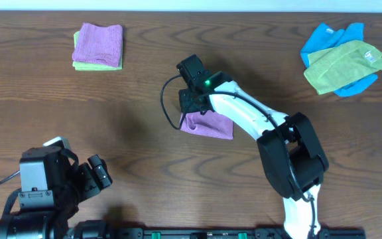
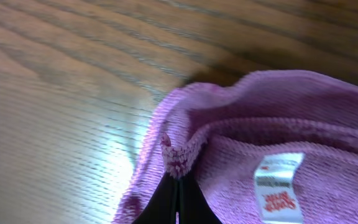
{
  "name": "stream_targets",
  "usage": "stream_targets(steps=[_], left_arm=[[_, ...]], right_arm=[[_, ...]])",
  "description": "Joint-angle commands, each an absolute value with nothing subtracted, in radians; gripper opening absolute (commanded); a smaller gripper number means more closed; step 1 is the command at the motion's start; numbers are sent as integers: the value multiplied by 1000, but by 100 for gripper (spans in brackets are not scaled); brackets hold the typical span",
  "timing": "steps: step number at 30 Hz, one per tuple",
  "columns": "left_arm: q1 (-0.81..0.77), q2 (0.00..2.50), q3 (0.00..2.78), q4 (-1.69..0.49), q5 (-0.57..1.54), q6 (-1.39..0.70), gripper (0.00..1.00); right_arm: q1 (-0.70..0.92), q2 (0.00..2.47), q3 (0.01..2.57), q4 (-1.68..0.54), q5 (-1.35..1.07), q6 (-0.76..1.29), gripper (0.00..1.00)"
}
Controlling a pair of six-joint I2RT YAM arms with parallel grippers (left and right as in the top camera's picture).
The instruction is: Fold the cloth
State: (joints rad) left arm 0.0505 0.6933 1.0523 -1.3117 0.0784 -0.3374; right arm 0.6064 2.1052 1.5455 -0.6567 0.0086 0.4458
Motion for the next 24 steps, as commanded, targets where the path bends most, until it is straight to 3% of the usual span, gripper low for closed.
stream_targets(steps=[1,16,19,21,24], left_arm=[[52,693,1044,-1312,70,-338,95],[52,693,1044,-1311,68,-337,95],[52,693,1044,-1311,66,-337,95],[52,693,1044,-1311,57,-337,95],[52,693,1044,-1311,41,-337,95]], right_arm=[[606,2065,1571,-665,105,487,2],[604,2066,1571,-468,130,477,2],[603,2066,1571,-472,131,477,17],[604,2066,1571,-479,131,477,2],[604,2066,1571,-503,131,477,2]])
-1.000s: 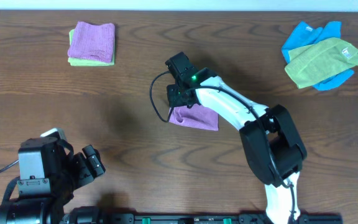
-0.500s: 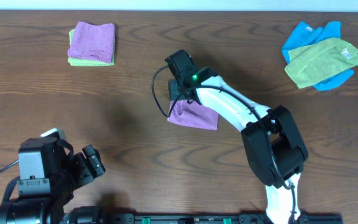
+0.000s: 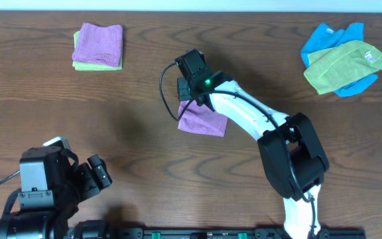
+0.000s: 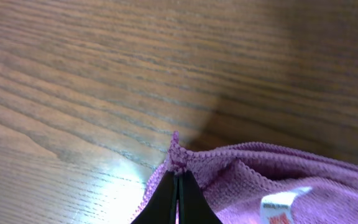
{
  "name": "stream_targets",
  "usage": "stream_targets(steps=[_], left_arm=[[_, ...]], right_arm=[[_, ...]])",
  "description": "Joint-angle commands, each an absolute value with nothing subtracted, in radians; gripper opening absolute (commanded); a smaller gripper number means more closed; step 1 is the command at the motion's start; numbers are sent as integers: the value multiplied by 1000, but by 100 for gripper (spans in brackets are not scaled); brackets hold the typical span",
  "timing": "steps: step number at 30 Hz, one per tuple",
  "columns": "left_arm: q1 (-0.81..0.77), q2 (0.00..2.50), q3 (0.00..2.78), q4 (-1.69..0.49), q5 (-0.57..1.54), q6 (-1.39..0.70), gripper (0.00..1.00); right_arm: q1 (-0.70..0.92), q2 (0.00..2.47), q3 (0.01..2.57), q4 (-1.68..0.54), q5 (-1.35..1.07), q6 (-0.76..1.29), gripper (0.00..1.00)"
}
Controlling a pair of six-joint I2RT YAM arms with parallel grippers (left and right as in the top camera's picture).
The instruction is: Fold the cloth
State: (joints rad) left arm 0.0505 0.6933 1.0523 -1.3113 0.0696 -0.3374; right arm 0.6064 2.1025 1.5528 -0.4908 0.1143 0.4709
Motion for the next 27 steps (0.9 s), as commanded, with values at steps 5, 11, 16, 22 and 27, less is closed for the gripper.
stream_targets(steps=[5,11,16,22,27], left_arm=[[52,693,1044,-1311,42,-337,95],[52,693,1044,-1312,45,-338,95],[52,693,1044,-1312,46,-338,95],[52,693,1044,-1312,46,-341,95],[52,693,1044,-1324,60,-341,95]], right_arm=[[604,2067,1571,-546,130,477,83],[604,2064,1571,-571,70,435,99],[605,2011,1571,-677,25,344,99],[634,1986,1571,-807,-60,-76,99],[652,1987,1570,-881,-91,-314,96]])
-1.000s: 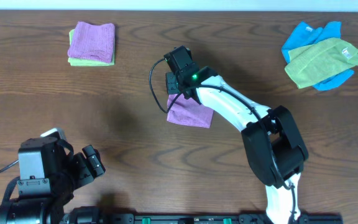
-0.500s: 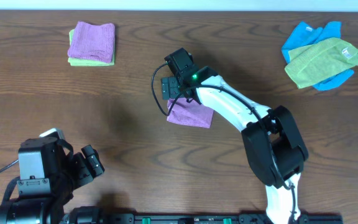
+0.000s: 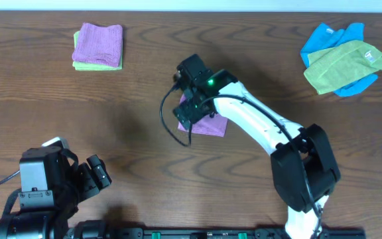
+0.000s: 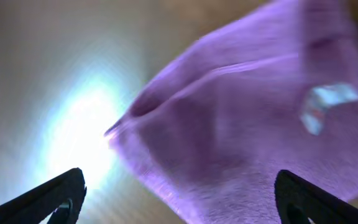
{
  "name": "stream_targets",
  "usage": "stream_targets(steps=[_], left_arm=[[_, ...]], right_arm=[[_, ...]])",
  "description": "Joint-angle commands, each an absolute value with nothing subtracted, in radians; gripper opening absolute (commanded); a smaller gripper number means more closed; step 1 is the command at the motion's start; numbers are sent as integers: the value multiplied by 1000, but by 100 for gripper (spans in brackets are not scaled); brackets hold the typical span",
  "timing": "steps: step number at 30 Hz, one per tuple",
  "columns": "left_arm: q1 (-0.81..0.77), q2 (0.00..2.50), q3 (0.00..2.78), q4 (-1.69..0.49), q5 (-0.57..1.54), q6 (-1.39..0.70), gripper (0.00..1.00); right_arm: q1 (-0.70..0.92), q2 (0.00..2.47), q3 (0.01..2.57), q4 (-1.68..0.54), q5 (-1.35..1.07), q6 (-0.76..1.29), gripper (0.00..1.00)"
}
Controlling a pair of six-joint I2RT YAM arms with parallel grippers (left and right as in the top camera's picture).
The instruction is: Fold the cloth
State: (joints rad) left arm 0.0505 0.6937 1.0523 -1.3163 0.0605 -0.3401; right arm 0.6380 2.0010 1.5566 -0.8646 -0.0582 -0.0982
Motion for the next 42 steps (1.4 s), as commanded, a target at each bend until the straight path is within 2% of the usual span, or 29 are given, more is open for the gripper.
stream_targets(steps=[1,2,5,7,8,18,26,27,28,30,32,42], left_arm=[[52,693,1044,-1324,60,-341,95],[52,693,1044,-1324,60,-341,95],[52,693,1044,-1324,60,-341,95],[52,693,1044,-1324,60,-341,95],[52,693,1044,-1324,60,-341,95],[52,693,1044,-1323,48,-340,95],[52,693,1044,-1319,48,-340,95],[52,693,1044,-1318,47,-340,95],[52,693,1044,-1316,43,-340,95],[52,693,1044,-1311,41,-340,95],[52,693,1044,-1308,41,-340,95],[52,693,1044,-1304,33,-340,95]], right_arm=[[652,1987,1570,-892,-74,-336,96],[652,1988,1570,-898,-60,-356,96],[652,1995,1570,-881,-42,-384,86],[649,1998,1570,-866,-25,-384,68],[649,2000,1569,-860,-23,-384,65],[649,2028,1568,-856,-52,-383,64],[649,2088,1568,-822,-57,-383,56],[649,2093,1568,-812,-57,-383,48],[649,2094,1568,-805,-57,-383,34],[648,2094,1568,-799,-57,-383,15],[648,2094,1568,-799,-57,-382,3],[651,2093,1568,-902,-57,-342,2]])
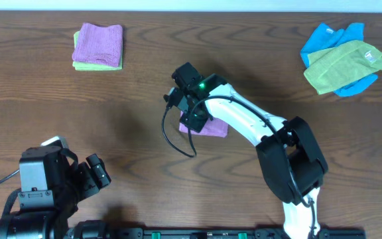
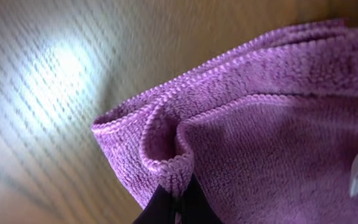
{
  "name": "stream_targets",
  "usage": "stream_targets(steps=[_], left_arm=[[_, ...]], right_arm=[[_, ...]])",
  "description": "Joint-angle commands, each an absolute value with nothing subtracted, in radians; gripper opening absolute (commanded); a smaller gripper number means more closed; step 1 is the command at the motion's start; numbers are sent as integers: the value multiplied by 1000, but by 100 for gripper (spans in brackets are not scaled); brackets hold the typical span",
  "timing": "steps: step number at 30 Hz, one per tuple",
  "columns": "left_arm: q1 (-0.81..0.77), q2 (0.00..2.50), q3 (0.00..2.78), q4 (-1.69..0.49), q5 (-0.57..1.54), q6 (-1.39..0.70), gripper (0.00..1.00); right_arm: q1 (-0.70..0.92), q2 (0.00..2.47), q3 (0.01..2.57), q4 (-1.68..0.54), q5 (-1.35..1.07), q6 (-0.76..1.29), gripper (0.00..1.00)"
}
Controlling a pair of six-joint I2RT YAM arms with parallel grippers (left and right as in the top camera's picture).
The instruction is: Fold the cloth
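The purple cloth (image 1: 215,127) lies folded small on the wooden table (image 1: 111,126) near its middle. My right gripper (image 1: 191,118) is at the cloth's left edge. In the right wrist view the right gripper (image 2: 176,198) is shut on a bunched fold of the purple cloth's (image 2: 272,143) hem, and a white label shows at the right border. My left gripper (image 1: 99,174) rests at the front left, far from the cloth; its jaws cannot be made out.
A folded purple-and-green stack (image 1: 98,46) sits at the back left. A loose blue cloth (image 1: 330,34) and green cloth (image 1: 343,65) lie at the back right. The right arm's black cable (image 1: 172,136) loops left of the cloth.
The right gripper was open above the cloth; now it is shut on the hem at the cloth's left edge. The left arm has not moved.
The right gripper was shut on the cloth's edge with the cloth spread a little wider. Then it held that edge farther back and left. Then it was open over the smaller folded cloth. Now it pinches the left hem.
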State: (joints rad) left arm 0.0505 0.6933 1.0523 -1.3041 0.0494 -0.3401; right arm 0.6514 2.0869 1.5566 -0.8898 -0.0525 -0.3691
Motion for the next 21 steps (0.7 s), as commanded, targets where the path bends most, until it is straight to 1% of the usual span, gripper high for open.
stream_targets(steps=[1,6,7,8,9,10,15,21], left_arm=[[52,693,1044,-1304,33,-340,95],[52,693,1044,-1303,33,-340,95],[52,693,1044,-1303,33,-340,95],[52,693,1044,-1303,33,-340,95],[52,693,1044,-1303,33,-340,95],[52,693,1044,-1304,34,-340,95],[52,693,1044,-1308,94,-338,95],[52,693,1044,-1335,156,-337,95]], right_arm=[[652,2091,1568,-909,-57,-340,1],[666,2089,1568,-912,-58,-332,1],[670,2089,1568,-912,-58,-329,11],[676,2089,1568,-912,-59,-329,40],[680,2089,1568,-913,-58,-329,85],[686,2089,1568,-917,-58,-329,99],[681,2034,1578,-952,-56,-216,99],[569,1798,1577,-988,-61,-136,99]])
